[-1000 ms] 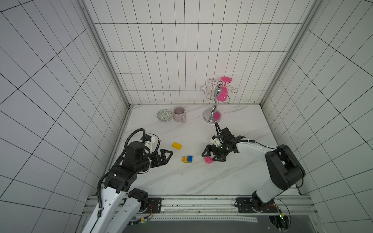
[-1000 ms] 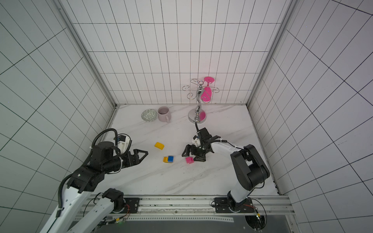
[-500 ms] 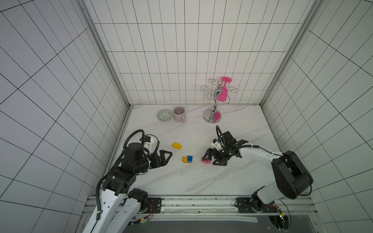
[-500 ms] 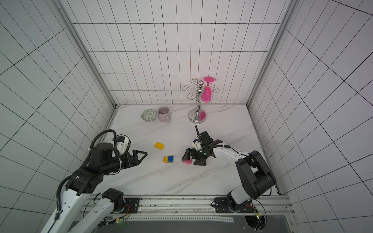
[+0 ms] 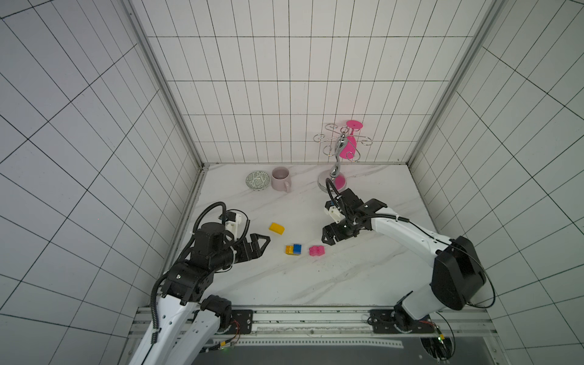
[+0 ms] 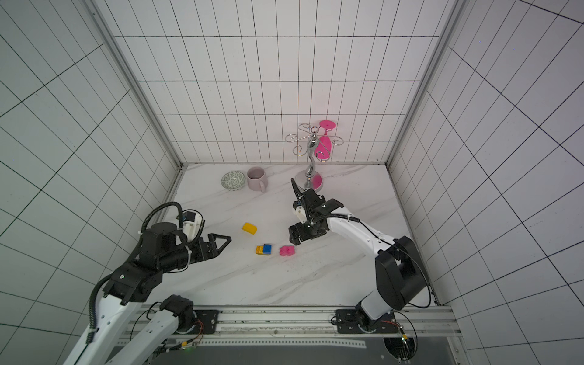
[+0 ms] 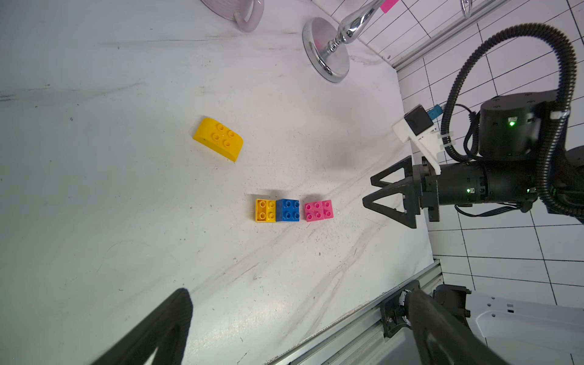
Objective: Assemble the letter s with lego
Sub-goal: Adjust the lego brick at the center of the board.
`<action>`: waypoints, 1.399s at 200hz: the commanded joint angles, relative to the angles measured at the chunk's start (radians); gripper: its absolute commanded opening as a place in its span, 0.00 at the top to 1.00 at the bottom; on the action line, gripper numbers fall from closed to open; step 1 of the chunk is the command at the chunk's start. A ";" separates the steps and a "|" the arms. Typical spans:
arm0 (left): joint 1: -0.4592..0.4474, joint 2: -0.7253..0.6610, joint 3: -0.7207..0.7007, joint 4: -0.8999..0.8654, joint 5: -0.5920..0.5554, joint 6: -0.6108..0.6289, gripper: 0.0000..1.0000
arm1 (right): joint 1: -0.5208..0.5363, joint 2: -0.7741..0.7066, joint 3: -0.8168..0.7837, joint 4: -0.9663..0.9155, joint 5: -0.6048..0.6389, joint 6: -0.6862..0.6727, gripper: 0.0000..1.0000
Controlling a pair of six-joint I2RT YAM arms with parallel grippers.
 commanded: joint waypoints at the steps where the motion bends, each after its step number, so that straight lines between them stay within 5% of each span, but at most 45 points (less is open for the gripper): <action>1: 0.003 -0.005 0.021 0.020 -0.013 0.008 0.01 | 0.105 0.012 0.039 -0.080 0.085 -0.142 0.12; 33: 0.003 -0.021 0.003 0.020 -0.006 -0.001 0.01 | 0.197 -0.009 0.024 -0.099 -0.005 -0.542 0.06; 92: 0.003 -0.031 -0.001 0.020 -0.003 -0.002 0.01 | 0.201 0.261 0.318 -0.318 0.160 -0.774 0.08; 280: 0.003 -0.074 0.025 -0.035 -0.067 0.002 0.01 | 0.234 0.430 0.303 -0.224 0.202 -0.802 0.28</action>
